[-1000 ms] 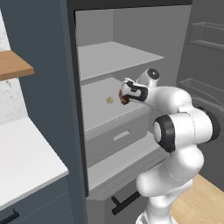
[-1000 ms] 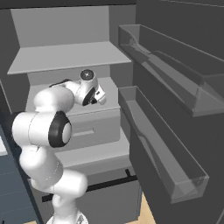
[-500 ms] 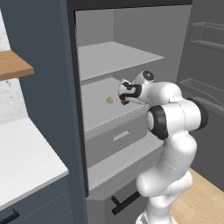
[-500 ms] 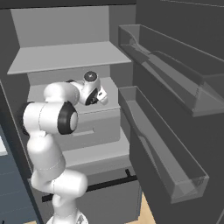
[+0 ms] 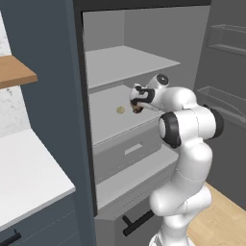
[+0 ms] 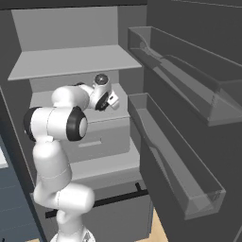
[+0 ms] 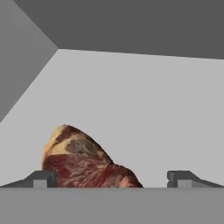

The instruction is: Place one garlic and one steak in each tupperware on the nearby counter, to pack two identical lunches.

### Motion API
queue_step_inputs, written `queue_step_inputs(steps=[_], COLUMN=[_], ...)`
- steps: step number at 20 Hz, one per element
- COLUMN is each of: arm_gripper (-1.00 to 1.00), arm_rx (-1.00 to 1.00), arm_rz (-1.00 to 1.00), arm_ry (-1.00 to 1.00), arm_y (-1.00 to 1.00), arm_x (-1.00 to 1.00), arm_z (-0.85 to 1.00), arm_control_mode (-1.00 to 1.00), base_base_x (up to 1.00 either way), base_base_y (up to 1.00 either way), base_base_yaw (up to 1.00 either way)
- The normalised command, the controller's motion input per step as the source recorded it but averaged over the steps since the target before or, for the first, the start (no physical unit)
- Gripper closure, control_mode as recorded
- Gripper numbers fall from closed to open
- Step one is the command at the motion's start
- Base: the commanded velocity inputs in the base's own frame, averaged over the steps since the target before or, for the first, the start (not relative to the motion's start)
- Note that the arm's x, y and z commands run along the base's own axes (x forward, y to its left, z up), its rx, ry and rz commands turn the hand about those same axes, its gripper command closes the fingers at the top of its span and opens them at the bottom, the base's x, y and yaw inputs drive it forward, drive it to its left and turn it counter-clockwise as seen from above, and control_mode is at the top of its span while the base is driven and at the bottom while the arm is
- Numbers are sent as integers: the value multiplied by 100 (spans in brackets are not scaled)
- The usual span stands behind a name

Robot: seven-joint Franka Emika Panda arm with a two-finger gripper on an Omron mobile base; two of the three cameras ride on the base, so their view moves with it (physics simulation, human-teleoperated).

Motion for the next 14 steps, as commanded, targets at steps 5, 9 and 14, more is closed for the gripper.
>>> queue_step_inputs(steps=[5, 9, 14], arm_gripper=[-100, -100, -100], arm_rx=[0, 0, 0], arm_rz=[0, 0, 0], arm_ry=[1, 0, 0], arm_y=[3, 0, 0], arm_x=[-4, -9, -2], arm_z=[-5, 0, -1], arm_control_mode=[-100, -100, -100], base_base_x=[0, 0, 0], base_base_y=[0, 0, 0], base_base_yaw=[0, 0, 0])
